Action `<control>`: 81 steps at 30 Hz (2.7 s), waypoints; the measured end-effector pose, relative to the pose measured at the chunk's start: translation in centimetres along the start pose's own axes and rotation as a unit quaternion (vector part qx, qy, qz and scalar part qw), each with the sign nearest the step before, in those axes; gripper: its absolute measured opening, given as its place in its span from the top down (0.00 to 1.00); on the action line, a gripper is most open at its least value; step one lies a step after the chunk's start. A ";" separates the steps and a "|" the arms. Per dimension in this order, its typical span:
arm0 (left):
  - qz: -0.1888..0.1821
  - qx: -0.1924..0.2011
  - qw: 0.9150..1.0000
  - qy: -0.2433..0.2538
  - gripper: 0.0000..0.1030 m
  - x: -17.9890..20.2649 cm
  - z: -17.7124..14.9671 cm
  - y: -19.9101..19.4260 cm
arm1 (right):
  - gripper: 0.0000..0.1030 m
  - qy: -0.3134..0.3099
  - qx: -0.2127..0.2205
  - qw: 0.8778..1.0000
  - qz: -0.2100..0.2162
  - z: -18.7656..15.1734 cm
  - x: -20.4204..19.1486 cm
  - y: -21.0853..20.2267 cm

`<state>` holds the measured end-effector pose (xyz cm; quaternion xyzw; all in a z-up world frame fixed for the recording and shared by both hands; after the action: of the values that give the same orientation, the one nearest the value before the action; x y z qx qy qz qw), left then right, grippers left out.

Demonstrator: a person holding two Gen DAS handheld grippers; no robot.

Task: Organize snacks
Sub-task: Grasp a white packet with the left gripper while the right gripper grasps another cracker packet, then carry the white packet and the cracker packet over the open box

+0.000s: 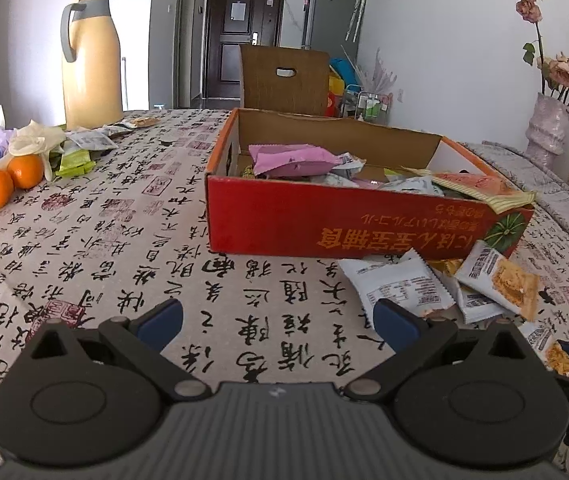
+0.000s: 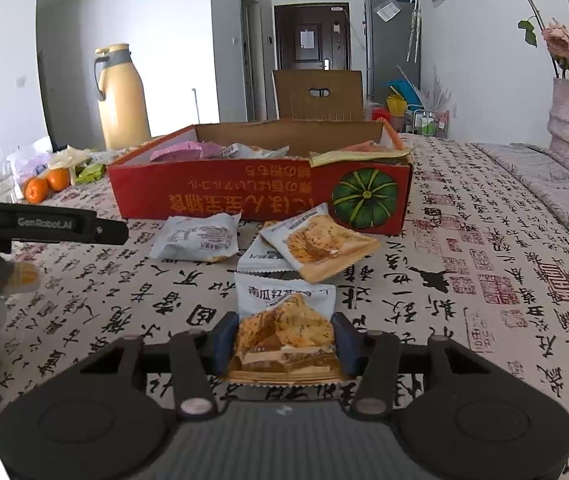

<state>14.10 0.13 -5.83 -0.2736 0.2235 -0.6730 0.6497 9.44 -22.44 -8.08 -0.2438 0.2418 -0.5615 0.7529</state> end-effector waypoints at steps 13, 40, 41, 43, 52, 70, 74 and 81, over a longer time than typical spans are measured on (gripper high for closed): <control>-0.003 -0.032 0.999 0.004 0.00 3.8 1.8 0.7 | 0.52 0.036 0.039 0.998 -0.019 0.4 3.8 -1.8; 0.054 -0.124 0.991 0.012 0.25 9.2 3.1 7.7 | 0.52 0.087 0.070 0.993 -0.028 2.2 8.7 0.5; 0.051 -0.123 0.991 0.013 0.33 9.2 3.1 7.5 | 0.52 0.087 0.070 0.993 -0.028 2.2 8.7 0.5; 0.045 -0.122 0.991 0.015 0.40 9.2 3.0 7.3 | 0.52 0.087 0.071 0.993 -0.028 2.1 8.7 0.5; 0.030 -0.107 0.993 0.032 0.79 8.7 2.7 6.3 | 0.52 0.079 0.074 0.994 -0.027 2.1 7.7 -0.2; 0.010 -0.025 0.999 0.039 0.80 7.2 4.5 0.6 | 0.52 0.054 0.100 0.993 -0.024 4.2 5.3 -1.9; 0.007 -0.002 0.999 0.045 0.80 7.3 5.6 -0.5 | 0.52 0.047 0.111 0.992 -0.023 5.5 4.8 -2.0; 0.007 0.030 0.998 0.050 0.80 7.2 7.8 -1.4 | 0.52 0.034 0.130 0.991 -0.019 8.7 3.8 -1.5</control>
<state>18.14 -6.59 1.56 -0.2179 0.2374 -0.6879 0.6504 14.91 -25.66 -0.83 -0.1287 0.1875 -0.6106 0.7586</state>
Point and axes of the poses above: each gripper's, at about its wrist camera, not at the fingertips, and y roughly the way its jaws point, x to its right, z to its top, the point moved 5 cm from there along y, roughly the way its jaws point, and after that the axes turned 5 degrees about -x, right-handed, at the moved point
